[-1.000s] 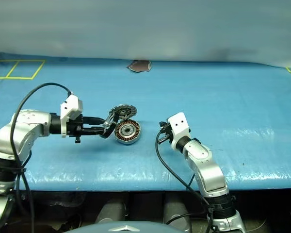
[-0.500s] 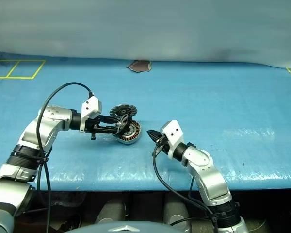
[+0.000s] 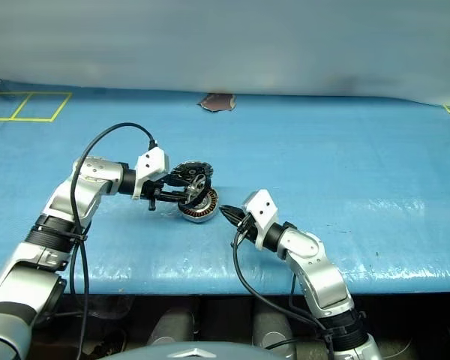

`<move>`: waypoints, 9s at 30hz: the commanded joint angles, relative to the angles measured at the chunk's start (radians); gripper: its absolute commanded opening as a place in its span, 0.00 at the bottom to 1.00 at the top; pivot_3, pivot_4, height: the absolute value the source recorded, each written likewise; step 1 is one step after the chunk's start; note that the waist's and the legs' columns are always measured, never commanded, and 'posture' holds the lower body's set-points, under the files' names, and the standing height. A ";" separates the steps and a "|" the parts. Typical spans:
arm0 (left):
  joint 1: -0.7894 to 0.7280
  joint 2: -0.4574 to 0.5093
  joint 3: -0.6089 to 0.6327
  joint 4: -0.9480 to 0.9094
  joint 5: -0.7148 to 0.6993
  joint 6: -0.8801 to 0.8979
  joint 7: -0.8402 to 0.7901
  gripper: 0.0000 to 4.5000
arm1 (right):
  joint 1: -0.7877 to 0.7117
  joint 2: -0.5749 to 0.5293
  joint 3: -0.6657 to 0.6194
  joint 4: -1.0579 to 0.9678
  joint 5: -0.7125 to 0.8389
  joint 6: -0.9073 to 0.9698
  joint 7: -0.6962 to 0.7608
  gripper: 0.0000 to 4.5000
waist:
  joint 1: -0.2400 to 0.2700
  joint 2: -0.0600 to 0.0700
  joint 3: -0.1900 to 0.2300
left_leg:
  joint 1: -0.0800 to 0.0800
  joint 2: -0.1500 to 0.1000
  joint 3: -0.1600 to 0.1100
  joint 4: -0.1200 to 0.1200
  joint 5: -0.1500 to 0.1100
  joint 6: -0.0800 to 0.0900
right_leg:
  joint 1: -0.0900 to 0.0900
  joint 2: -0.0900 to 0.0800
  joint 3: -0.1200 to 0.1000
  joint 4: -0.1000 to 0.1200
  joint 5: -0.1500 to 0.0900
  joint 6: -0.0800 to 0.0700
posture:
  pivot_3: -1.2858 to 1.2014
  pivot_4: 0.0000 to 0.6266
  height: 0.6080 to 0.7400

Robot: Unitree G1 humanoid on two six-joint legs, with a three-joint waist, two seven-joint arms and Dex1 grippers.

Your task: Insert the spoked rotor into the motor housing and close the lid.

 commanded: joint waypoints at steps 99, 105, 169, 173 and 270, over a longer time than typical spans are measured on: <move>0.296 -0.018 0.279 -0.072 -0.236 -0.024 -0.013 0.66 | -0.419 0.057 -0.109 0.453 -0.018 -0.188 -0.012 0.00 | -0.014 0.000 0.000 | 0.004 0.000 0.001 0.002 0.000 0.000 | 0.002 0.001 0.001 0.005 0.001 -0.002 | 0.52 0.24 1.00; 0.311 -0.038 0.289 -0.030 -0.247 -0.048 -0.008 0.66 | -0.573 0.096 -0.115 0.637 0.007 -0.217 0.079 0.00 | -0.022 0.000 0.000 | 0.004 0.000 0.001 0.002 0.000 0.000 | 0.002 0.001 0.001 0.005 0.002 -0.002 | 0.52 0.24 1.00; 0.458 0.034 0.376 -0.148 -0.302 -0.083 0.065 0.66 | -0.397 0.270 0.039 0.515 -0.047 -0.139 0.178 0.00 | -0.025 0.000 0.000 | 0.007 0.005 0.000 -0.001 0.001 -0.002 | -0.002 0.005 0.001 0.014 -0.003 -0.010 | 0.52 0.24 1.00; 0.446 0.031 0.371 -0.142 -0.300 -0.086 0.064 0.66 | -0.428 0.275 -0.008 0.446 -0.025 -0.128 0.116 0.00 | -0.026 0.001 0.000 | 0.007 0.005 0.000 -0.001 0.001 -0.002 | -0.003 0.005 0.001 0.014 -0.003 -0.010 | 0.52 0.24 1.00; 0.443 -0.013 0.375 -0.045 -0.255 -0.172 0.120 0.67 | -0.538 0.183 0.120 0.756 -0.231 -0.149 0.097 0.67 | -0.024 0.000 0.000 | 0.007 0.006 0.000 -0.003 0.000 -0.003 | -0.003 0.004 0.000 0.013 -0.004 -0.012 | 0.52 0.24 1.00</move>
